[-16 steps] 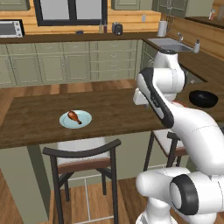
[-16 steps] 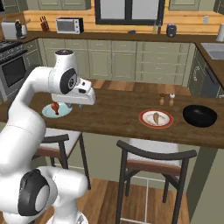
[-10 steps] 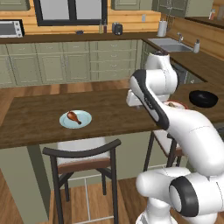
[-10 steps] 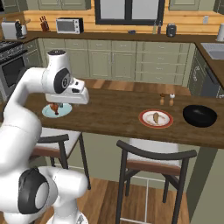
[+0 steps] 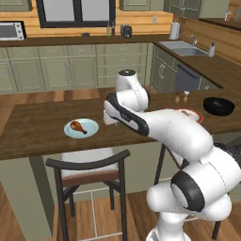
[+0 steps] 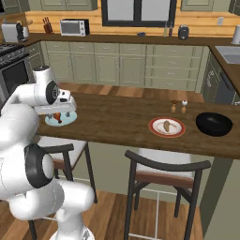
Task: Pick the chicken drumstick and sweet potato from their plates and place them in the bowl. Then put the bowl in the fridge.
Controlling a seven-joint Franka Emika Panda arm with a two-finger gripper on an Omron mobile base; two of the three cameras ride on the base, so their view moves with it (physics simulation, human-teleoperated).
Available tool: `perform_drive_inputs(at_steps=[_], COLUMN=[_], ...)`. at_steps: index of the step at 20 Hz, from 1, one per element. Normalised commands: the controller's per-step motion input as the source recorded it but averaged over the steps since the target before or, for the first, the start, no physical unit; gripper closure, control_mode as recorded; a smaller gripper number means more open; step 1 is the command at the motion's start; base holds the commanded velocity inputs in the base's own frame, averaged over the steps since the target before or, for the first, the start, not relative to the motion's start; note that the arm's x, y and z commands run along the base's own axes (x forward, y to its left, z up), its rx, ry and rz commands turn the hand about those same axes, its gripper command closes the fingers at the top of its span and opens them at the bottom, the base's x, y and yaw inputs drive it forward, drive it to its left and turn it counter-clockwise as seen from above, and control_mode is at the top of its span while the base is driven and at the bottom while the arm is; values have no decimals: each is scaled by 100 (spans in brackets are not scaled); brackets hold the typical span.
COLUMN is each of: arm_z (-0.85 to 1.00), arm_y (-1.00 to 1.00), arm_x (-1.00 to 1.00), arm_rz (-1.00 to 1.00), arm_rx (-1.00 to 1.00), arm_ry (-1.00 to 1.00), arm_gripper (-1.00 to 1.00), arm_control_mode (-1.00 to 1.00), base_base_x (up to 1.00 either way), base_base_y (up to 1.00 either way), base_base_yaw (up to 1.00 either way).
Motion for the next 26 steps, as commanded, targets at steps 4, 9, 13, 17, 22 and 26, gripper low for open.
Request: perform_drive_inputs(at_steps=[4,9,13,17,22,26], arm_z=[-39,-15,-4,-14,-59,-54], arm_y=[59,12,45,81,67,25], arm_x=[89,21,58,64,57,54], arm_rz=[33,13,7,2,3,1], arm_rx=[3,0,0,-1,0,0], arm_ry=[14,3,0,0,11,2], arm_gripper=[-100,-100,-100,-100,-100,-100], arm_control_mode=[-100,-100,-100,-100,-100,-100], base_base_x=[0,0,0,0,0,0], base_base_y=[0,0,0,0,0,0], base_base_yaw=[0,0,0,0,0,0])
